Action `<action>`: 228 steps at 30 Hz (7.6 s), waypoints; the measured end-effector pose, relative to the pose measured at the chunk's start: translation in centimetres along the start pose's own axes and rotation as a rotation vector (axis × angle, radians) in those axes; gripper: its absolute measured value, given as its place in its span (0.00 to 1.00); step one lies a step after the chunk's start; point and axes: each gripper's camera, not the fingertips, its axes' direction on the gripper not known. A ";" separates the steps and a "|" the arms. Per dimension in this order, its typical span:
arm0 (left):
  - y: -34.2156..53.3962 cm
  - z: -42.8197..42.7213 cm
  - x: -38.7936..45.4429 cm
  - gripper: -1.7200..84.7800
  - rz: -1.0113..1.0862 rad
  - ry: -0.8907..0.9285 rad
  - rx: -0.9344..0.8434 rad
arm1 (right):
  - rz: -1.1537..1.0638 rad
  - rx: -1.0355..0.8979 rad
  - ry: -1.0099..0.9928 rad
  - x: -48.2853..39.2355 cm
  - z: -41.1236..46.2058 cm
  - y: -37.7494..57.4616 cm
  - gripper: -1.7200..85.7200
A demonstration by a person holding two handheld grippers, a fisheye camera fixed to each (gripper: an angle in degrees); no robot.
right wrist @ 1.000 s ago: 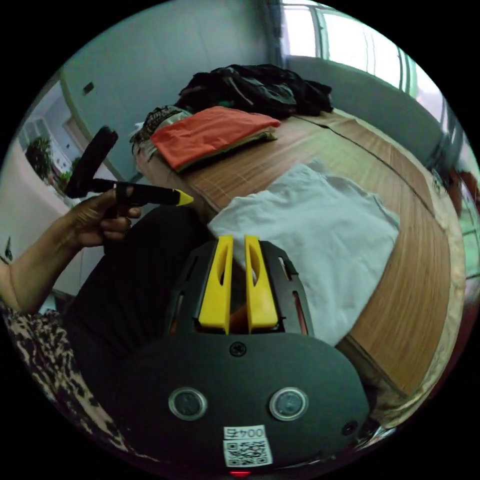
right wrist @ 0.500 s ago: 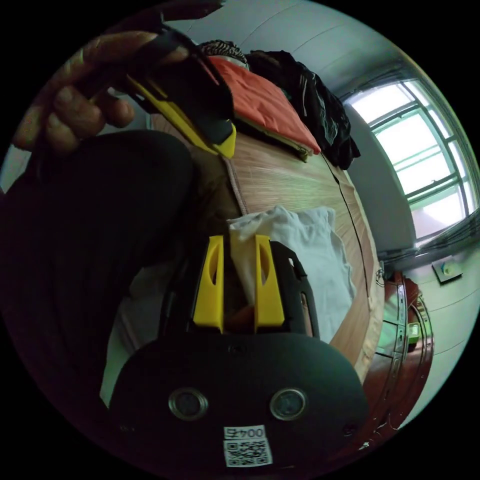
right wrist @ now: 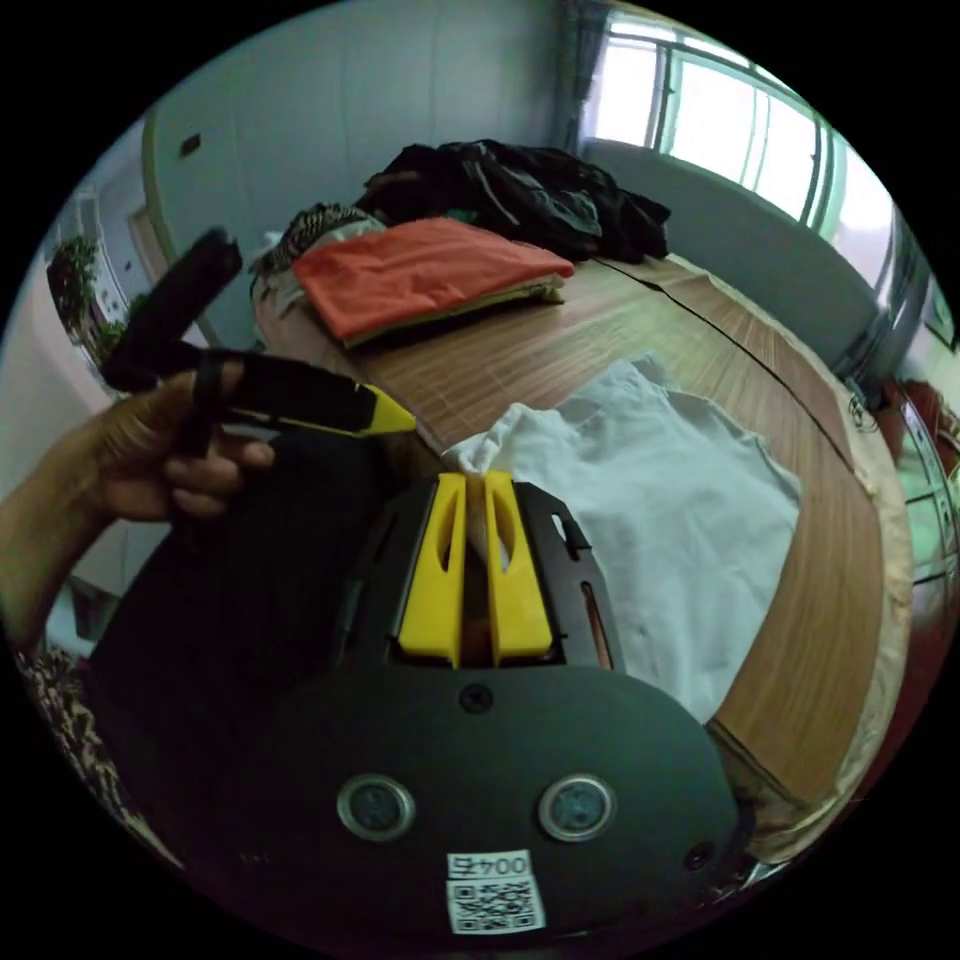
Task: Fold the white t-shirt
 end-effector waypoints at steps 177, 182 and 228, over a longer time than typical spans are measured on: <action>-26.5 -49.4 -39.3 0.07 -0.052 -0.060 0.332 | 0.309 -0.008 -0.496 17.0 11.9 -54.9 0.08; -21.1 -56.1 -37.0 0.04 -0.100 -0.415 0.736 | 0.265 -0.016 -0.292 17.3 9.2 -55.3 0.12; -54.7 -29.6 -36.7 0.02 0.033 -0.602 0.196 | -0.293 -0.044 -0.252 -1.0 9.1 -48.8 0.22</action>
